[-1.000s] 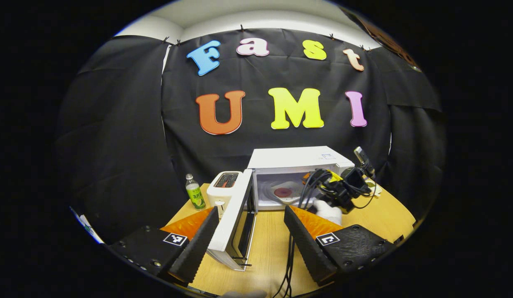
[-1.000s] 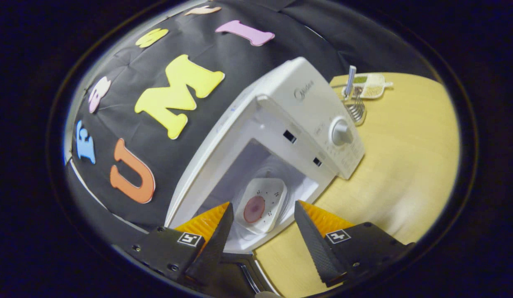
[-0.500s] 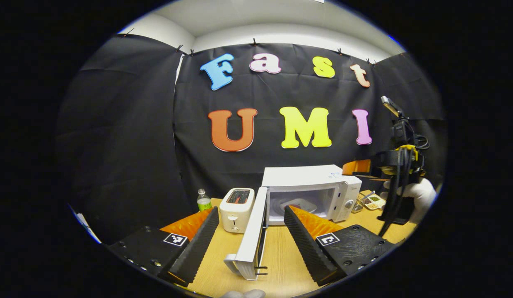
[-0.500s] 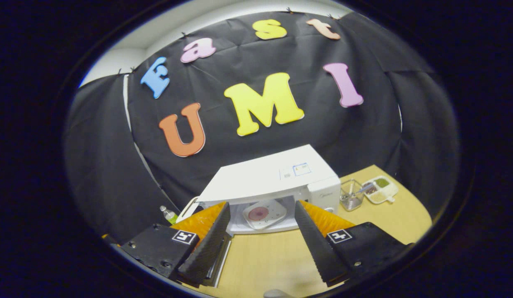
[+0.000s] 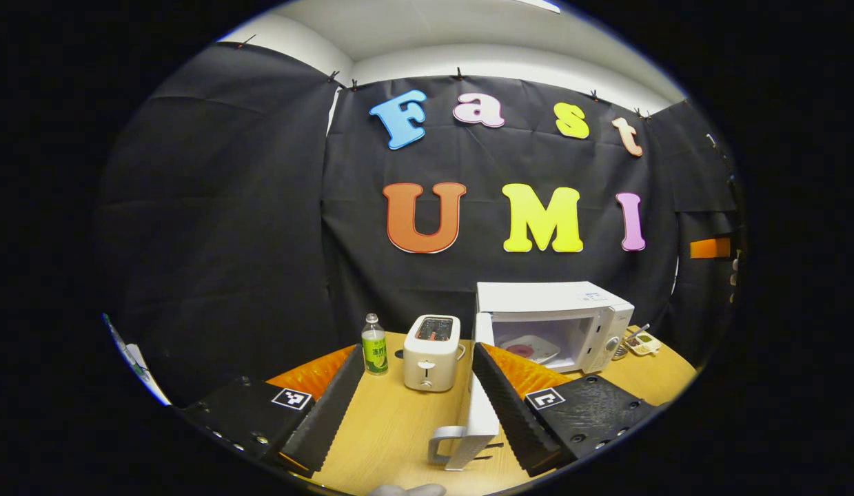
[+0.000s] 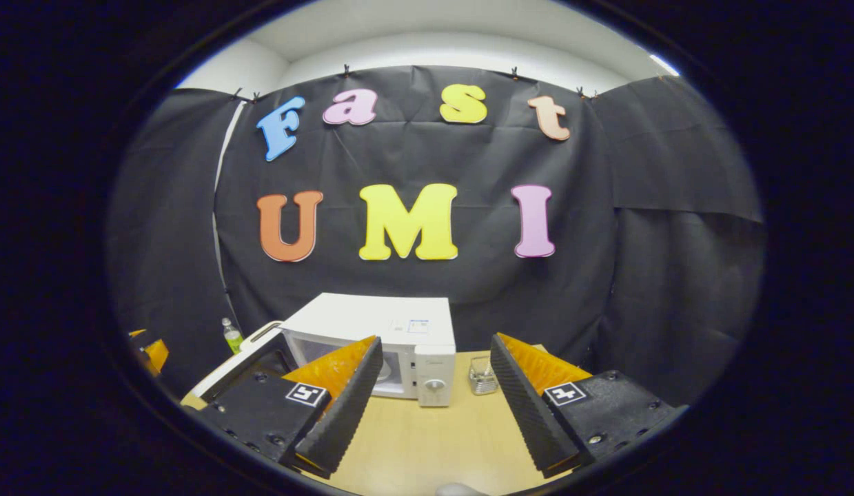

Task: Open the microwave oven with the left hand, put the food in, and close the microwave oven.

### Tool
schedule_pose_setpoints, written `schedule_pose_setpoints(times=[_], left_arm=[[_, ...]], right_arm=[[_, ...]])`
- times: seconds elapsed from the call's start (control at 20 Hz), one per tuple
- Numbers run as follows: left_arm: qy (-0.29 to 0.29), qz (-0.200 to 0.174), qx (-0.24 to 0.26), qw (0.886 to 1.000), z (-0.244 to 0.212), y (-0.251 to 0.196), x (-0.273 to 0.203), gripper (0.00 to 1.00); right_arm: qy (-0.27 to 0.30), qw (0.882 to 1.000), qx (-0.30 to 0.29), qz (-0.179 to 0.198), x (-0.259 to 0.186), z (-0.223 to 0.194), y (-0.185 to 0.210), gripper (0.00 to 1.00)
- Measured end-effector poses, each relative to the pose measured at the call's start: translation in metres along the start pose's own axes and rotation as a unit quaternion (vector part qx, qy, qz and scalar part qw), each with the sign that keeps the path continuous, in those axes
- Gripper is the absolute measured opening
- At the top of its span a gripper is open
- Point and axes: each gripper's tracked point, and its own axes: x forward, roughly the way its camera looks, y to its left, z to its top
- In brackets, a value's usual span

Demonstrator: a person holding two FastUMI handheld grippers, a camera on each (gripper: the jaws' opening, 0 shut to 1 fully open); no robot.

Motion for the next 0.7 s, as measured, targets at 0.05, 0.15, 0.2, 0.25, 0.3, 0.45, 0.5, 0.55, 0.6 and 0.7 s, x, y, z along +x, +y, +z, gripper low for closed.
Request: schedule_pose_setpoints(times=[0.05, 0.15, 0.2, 0.25, 0.3, 0.45, 0.5, 0.55, 0.6, 0.7], left_arm=[[0.003, 0.004, 0.004, 1.0, -0.001, 0.003, 0.002, 0.96], [-0.001, 0.014, 0.012, 1.0, 0.001, 0.011, 0.004, 0.97], [-0.002, 0.014, 0.013, 1.0, 0.001, 0.012, 0.003, 0.96], [-0.002, -0.002, 0.013, 1.0, 0.0, 0.007, 0.0, 0.73], [-0.011, 0.015, 0.021, 1.0, -0.001, 0.014, 0.0, 0.49], [0.002, 0.027, 0.015, 1.0, -0.025, 0.025, 0.001, 0.0], [0.005, 0.023, 0.013, 1.0, -0.032, 0.025, 0.003, 0.0], [0.014, 0.021, 0.02, 0.999, -0.044, 0.026, 0.004, 0.0], [0.019, 0.016, 0.031, 0.999, -0.053, 0.024, 0.005, 0.0], [0.03, 0.009, 0.045, 0.998, -0.074, 0.018, 0.005, 0.0]], right_arm=[[0.001, 1.0, 0.006, -0.006, 0.001, 0.002, -0.007, 1.0], [0.008, 1.0, 0.01, -0.01, 0.005, 0.003, -0.016, 1.0], [0.013, 1.0, 0.01, -0.009, 0.006, 0.0, -0.019, 1.0], [0.016, 1.0, 0.009, -0.006, 0.005, 0.001, -0.02, 1.0], [0.018, 1.0, 0.007, -0.005, 0.005, 0.002, -0.02, 1.0], [0.015, 1.0, 0.002, 0.007, -0.004, 0.009, -0.017, 1.0], [0.013, 1.0, -0.001, 0.01, -0.009, 0.011, -0.017, 1.0], [0.012, 1.0, -0.006, 0.012, -0.012, 0.013, -0.019, 1.0], [0.013, 1.0, -0.012, 0.012, -0.015, 0.014, -0.022, 1.0], [0.01, 1.0, -0.017, 0.011, -0.021, 0.02, -0.028, 1.0]])
